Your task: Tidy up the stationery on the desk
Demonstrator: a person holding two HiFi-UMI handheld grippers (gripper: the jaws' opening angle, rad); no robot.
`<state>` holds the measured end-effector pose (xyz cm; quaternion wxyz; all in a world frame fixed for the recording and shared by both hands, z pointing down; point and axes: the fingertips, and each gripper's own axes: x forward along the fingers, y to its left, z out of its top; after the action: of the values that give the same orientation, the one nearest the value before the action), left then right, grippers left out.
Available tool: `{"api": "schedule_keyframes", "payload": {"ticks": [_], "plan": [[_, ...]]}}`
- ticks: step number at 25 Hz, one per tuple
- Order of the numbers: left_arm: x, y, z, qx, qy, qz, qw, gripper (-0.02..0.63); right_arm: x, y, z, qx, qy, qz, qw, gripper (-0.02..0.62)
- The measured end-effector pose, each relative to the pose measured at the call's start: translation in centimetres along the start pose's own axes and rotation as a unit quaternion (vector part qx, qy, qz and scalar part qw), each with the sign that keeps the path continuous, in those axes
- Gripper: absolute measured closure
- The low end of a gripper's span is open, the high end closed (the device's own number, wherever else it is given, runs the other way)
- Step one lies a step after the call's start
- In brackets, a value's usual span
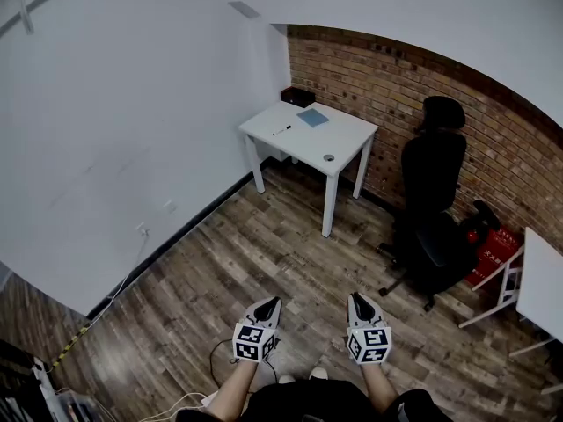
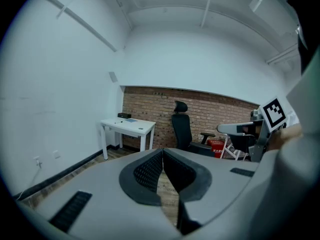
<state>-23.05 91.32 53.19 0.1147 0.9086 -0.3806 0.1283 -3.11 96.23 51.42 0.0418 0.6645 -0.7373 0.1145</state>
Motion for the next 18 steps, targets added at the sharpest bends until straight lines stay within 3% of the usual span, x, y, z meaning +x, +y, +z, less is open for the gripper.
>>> {"api": "schedule_keyframes", "payload": {"ticks": [18], "plan": [[3.3,-1.4,2.6,0.009,-0.017,0.028,0.9994,0.589,1.7,-3.1,1.2,-0.007,0.0,0.038,0.999,0.569]]}}
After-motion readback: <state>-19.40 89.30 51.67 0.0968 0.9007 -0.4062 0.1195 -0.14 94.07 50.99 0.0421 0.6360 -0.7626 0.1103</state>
